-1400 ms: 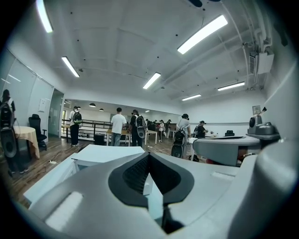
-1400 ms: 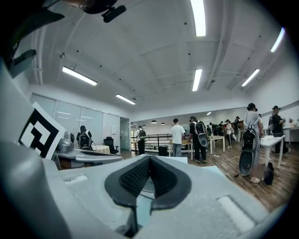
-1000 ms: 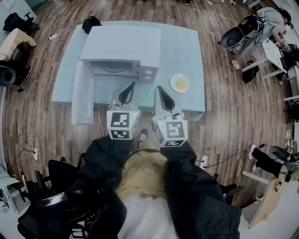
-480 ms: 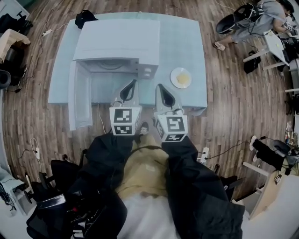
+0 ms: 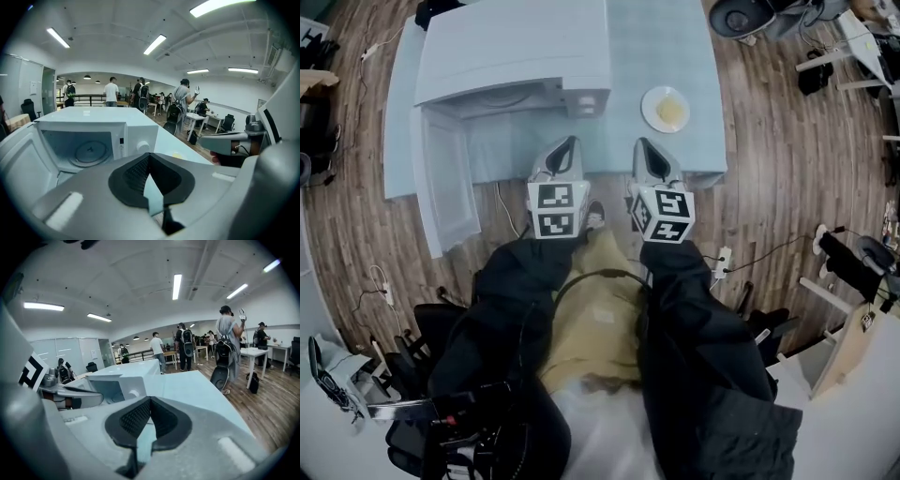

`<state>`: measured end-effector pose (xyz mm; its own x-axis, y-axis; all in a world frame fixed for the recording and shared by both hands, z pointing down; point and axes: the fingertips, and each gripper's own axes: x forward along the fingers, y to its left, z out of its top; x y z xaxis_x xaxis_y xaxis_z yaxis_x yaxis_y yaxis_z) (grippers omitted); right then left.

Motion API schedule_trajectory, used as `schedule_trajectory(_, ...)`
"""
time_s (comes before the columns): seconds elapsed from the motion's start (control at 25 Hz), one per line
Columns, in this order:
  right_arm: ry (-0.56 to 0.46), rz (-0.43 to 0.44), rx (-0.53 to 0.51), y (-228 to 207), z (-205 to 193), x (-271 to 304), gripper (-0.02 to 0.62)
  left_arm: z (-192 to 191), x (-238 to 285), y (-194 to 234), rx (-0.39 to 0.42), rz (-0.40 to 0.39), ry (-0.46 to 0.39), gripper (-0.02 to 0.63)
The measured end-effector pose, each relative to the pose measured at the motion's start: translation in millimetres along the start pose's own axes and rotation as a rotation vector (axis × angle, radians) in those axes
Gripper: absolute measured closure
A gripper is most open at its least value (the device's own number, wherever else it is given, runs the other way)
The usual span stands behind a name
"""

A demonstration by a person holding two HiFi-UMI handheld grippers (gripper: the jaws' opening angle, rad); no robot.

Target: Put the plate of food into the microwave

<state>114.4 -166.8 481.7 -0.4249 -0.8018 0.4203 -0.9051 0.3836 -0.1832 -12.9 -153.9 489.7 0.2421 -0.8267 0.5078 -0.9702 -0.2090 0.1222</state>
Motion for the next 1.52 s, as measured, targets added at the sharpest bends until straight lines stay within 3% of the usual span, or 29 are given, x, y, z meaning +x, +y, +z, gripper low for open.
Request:
schedule_trajectory(0.32, 0.089, -0.065, 0.046, -42.2, -42.8, 24.3, 0.597, -34.8, 35.2, -6.0, -0.041, -0.024, 0.115, 0.607)
schedule_trajectory(1.04, 0.304, -0.148, 0.120, -132.4, -128.6, 85.5, 0.552, -76.0, 73.7, -6.0, -0.043, -0.009, 0.237, 0.607)
schedule_trajectory(1.52, 0.407, -0.316, 0.257, -203.7, -165.6, 96.1, 0.468, -90.1, 79.5, -6.4, -0.044, -0.007, 0.280, 0.607)
